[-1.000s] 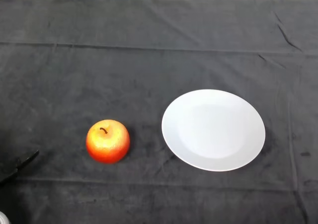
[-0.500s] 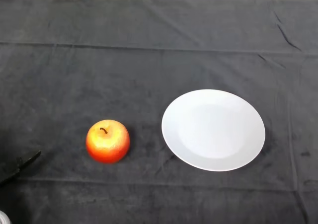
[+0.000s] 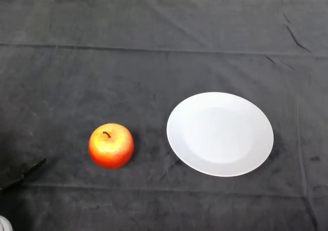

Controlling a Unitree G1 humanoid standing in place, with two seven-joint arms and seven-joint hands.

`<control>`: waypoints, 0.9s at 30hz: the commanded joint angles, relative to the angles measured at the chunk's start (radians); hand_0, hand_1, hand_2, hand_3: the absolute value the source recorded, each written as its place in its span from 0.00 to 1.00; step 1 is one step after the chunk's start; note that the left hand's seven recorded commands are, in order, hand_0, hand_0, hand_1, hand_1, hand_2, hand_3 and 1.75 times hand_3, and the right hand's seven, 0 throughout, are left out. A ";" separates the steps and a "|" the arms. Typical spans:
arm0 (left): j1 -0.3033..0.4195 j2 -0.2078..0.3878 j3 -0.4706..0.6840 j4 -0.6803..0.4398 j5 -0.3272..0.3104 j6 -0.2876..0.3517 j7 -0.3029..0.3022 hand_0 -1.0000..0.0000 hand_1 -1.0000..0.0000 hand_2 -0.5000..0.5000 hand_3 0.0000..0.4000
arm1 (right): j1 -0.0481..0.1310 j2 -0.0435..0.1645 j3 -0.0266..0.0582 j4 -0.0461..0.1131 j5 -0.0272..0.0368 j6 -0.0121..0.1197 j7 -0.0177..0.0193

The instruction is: Move the apple to the plate

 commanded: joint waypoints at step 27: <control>0.105 0.033 -0.088 -0.593 0.094 0.328 0.000 1.00 1.00 0.50 0.00 | 0.011 -0.004 -0.0009 -0.036 0.0164 0.000 -0.0007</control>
